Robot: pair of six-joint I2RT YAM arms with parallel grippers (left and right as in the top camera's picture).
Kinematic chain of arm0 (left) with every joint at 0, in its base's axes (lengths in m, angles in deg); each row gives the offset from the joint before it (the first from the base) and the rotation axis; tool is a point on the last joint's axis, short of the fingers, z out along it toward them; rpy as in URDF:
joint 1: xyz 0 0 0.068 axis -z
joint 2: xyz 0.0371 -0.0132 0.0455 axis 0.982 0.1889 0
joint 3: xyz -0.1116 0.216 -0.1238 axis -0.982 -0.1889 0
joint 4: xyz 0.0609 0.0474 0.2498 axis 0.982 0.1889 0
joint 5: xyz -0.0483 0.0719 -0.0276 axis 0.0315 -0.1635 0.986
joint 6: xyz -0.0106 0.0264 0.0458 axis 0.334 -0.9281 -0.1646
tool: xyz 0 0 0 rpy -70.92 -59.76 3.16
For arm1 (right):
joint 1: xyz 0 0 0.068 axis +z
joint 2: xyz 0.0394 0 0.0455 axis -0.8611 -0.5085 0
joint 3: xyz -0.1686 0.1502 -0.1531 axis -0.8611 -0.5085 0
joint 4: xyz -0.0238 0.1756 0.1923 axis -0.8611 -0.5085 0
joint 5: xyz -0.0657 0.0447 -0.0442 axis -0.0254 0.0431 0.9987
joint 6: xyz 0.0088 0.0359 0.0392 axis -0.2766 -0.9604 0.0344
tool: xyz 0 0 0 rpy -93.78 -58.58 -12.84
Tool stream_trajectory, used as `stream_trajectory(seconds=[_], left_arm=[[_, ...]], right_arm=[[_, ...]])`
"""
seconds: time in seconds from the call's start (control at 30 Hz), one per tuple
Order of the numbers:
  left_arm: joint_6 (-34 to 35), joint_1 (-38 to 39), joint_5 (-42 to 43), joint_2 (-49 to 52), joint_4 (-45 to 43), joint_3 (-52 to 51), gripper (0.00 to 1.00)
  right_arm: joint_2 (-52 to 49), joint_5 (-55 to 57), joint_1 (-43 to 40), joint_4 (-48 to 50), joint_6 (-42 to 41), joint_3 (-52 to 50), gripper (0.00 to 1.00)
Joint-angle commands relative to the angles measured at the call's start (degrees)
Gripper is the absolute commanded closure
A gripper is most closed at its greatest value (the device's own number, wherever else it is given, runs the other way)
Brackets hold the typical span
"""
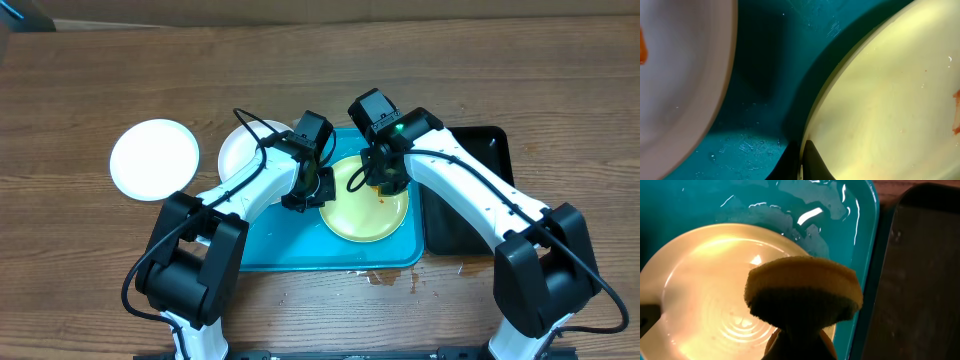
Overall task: Clean dirty plates on tray and stack at the side
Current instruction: 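Scrub the yellow plate surface with the sponge in the right gripper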
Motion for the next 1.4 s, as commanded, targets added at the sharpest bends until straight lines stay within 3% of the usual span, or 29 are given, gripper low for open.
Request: stream_trajectory(seconds=[0.0,0.83,1.0,1.37], left_arm=[[0.7,0.0,-0.8,1.0,0.2,0.1,0.96],[0.7,0.0,-0.8,1.0,0.3,0.1,0.96],[0.8,0.0,-0.6,1.0,0.3,0.1,0.96],[0.8,0.0,-0.6,1.0,0.3,0.1,0.96]], right_arm=[[-0.1,2.1,0.2,1.7,-0.6,-2.2,0.96],[-0.2,1.9,-0.6,19.8,-0.5,-19.2,0.96],[-0.2,-2.3,-0.6,19.6,0.5,-19.2,0.87],[-0.2,-13.1,-0.6,20.4,1.6,-19.2,0.91]])
